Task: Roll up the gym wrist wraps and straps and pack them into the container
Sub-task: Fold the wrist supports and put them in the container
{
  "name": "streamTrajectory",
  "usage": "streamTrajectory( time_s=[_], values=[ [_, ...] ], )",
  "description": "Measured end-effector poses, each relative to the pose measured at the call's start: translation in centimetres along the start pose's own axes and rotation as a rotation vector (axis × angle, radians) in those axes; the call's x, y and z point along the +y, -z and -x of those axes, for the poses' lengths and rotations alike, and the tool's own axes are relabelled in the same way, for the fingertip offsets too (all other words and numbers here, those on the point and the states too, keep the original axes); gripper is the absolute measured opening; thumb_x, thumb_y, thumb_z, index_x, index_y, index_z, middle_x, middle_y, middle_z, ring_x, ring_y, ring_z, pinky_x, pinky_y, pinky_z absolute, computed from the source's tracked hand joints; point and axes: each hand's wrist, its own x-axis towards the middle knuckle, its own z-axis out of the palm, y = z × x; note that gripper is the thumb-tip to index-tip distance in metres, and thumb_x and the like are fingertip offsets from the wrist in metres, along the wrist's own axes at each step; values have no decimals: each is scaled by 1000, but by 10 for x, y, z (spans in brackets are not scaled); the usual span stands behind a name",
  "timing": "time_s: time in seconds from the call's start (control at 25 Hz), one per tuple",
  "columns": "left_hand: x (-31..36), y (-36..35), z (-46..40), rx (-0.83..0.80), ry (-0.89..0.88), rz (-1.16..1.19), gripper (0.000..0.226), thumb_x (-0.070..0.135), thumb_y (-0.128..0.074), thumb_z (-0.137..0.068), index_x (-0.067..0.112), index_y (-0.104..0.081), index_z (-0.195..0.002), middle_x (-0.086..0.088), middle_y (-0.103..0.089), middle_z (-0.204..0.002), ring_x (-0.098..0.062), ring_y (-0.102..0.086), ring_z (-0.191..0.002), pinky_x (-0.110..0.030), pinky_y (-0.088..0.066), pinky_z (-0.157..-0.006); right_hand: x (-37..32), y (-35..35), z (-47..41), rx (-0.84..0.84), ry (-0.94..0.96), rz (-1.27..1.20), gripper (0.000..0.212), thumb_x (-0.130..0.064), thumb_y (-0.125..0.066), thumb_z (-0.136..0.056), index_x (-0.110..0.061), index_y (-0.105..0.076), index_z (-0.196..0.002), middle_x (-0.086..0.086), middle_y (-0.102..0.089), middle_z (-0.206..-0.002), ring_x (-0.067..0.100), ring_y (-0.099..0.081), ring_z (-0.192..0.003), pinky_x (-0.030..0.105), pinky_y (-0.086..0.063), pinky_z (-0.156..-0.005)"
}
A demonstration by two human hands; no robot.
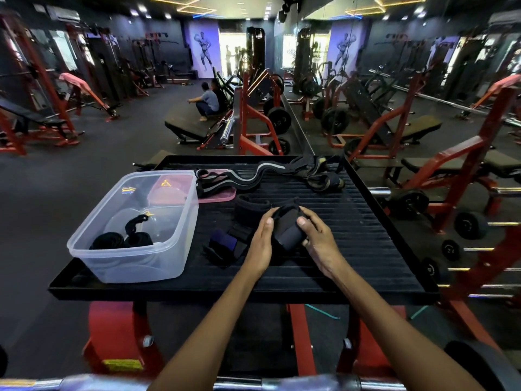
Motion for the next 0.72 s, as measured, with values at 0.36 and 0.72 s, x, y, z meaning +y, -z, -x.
streamTrajectory(
  time_s=[0.36,0.72],
  values=[
    [-5,5,1,-47,-175,-138,48,74,-31,-81,53,-42,-123,14,-45,-135,10,-39,-125,-10,-28,-104,-4,-18,-11,107,40,70,8,-21,-55,-90,-17,-62,-93,7,-62,-98,20,-56,-95,36,-44,-88],
    [-4,8,-2,127,-24,-121,38,23,-41,-99,18,-43,-137,-1,-44,-125,-6,-44,-115,-20,-30,-101,12,-14,0,-54,-111,161,32,-16,-61,-89,-22,-51,-119,1,-59,-117,13,-59,-102,32,-46,-92]
  ],
)
